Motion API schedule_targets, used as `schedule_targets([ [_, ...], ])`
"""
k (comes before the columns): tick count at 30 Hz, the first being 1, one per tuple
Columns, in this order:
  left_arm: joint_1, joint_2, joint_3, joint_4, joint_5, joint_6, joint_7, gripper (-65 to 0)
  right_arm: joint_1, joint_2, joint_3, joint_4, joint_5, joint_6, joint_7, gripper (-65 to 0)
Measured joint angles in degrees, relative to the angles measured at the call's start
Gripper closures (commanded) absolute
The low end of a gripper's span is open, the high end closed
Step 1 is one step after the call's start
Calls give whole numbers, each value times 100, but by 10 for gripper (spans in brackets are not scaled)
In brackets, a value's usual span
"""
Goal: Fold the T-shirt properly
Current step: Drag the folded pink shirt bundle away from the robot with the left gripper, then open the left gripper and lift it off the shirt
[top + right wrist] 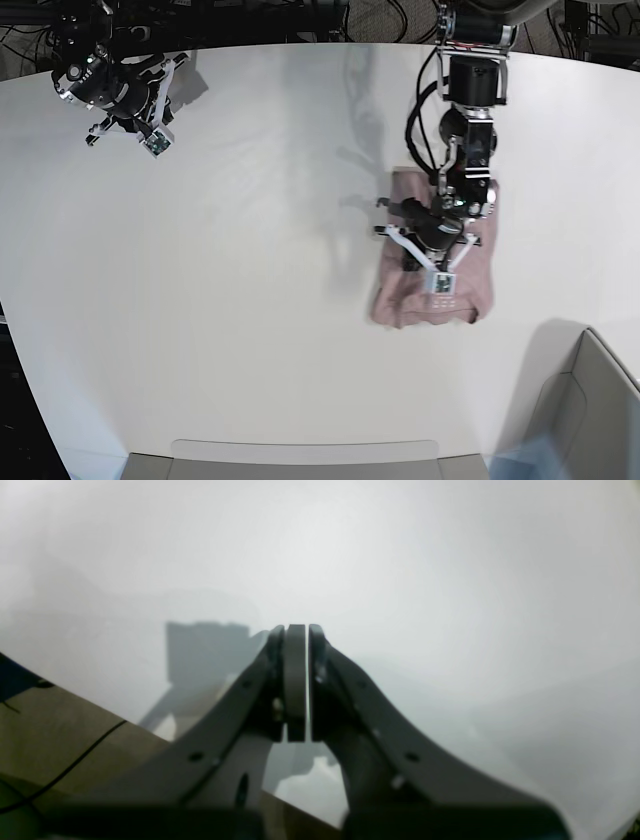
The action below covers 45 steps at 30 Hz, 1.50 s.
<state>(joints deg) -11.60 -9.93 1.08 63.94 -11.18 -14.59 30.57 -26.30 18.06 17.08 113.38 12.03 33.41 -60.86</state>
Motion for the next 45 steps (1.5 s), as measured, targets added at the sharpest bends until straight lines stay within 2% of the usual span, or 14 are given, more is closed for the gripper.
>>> schedule_targets([
  [4, -63, -428, -2, 2, 35, 39, 15, 0, 4, -26, -44, 2, 0, 0, 22, -5],
  [11, 140, -433, 2, 636, 127, 105, 341, 0, 39, -133, -55, 2, 17, 0, 22, -5],
  [13, 422, -417, 2, 1176, 92, 37, 389, 0, 22, -122, -50, 55, -26, 0, 11, -5],
  [16, 868, -415, -4, 2208, 138, 122, 468, 0, -57, -122, -48, 365, -2, 2, -26, -5],
  [20, 1624, -437, -13, 3718, 125, 140, 341, 0, -398, -28, -68, 437, 175, 2, 11, -5],
  [24, 2695, -369, -160, 4503, 68, 55, 614, 0, -1056, 442, -50, 428, 745, 2, 9, -5],
  [27, 3558, -234, -507, 5145, 153, 131, 678, 0, -1565, 763, 33, 433, 1357, -44, 76, -5],
  [29, 3969, -33, -691, 5274, 155, 164, 494, 0, -1974, 990, 116, 452, 1711, -33, 79, -5],
  [32, 4481, 79, -859, 5230, 138, 107, 581, 0, -2524, 1228, 302, 442, 1932, -35, 55, -5],
  [35, 5108, 72, -953, 5237, 109, 103, 542, 0, -3108, 1360, 367, 448, 1899, -46, 118, -4],
  [39, 5904, 55, -988, 5239, 144, 133, 542, 0, -3989, 1556, 293, 450, 1912, -39, 697, -4],
  [45, 6575, 415, -977, 4616, 155, 131, 549, 0, -3963, 1906, -647, 219, 129, -42, 787, -4],
])
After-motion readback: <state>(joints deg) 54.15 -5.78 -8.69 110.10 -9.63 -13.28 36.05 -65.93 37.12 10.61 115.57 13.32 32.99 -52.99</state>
